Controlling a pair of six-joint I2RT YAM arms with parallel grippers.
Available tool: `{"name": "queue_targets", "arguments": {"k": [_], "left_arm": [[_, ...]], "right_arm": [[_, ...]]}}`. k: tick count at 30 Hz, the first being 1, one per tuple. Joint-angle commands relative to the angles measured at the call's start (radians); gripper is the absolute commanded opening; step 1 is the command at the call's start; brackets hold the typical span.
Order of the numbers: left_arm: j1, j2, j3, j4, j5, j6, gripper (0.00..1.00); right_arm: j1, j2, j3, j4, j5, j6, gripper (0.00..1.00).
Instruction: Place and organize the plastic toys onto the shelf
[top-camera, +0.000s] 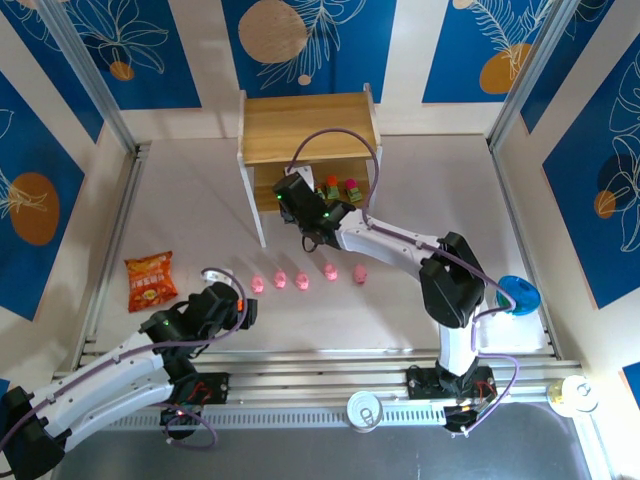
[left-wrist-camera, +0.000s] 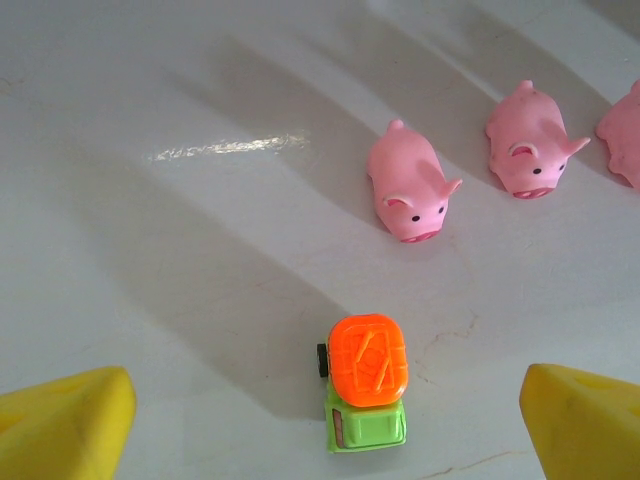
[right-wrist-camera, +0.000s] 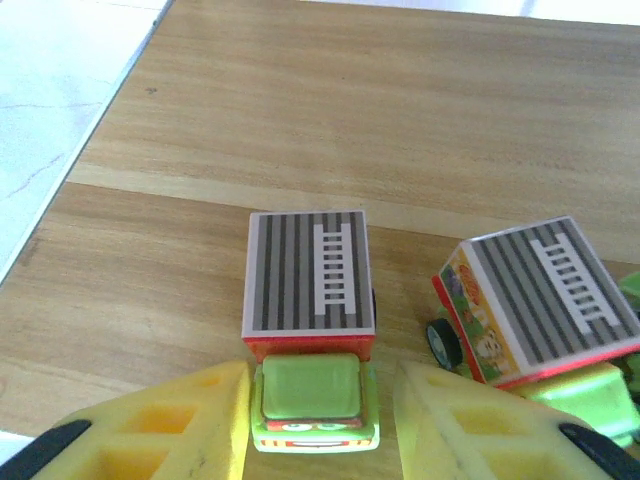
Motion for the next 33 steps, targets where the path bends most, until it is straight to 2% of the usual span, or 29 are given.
{"name": "queue_targets", "arguments": {"k": [1,10,17,23,33], "left_arm": [[-0.010,-0.003,0.010,0.004,-0.009,-0.002,0.99],[-0.010,0.021,0.016,0.003,-0.011,-0.005,0.99],[-0.034,0.029,0.014,-0.014,-0.037,-0.061,0.96],[-0.098,0.039,0.005,-0.023,-0.093,-0.143,0.90],[-0.271,0.169,-0.012,0.031,-0.259,-0.296,0.89]], "right_arm": [[0.018,-0.071,-0.023,0.028,0.011,-0.017,0.42],[0.057,-0.154,-0.120,0.023,0.025,0.012,0.42],[0.109,-0.246,-0.274,0.034,0.045,0.066,0.41],[0.178,-0.359,-0.434,0.046,0.058,0.102,0.41],[0.271,-0.549,-0.674,0.039,0.110,0.143,0.44]]}}
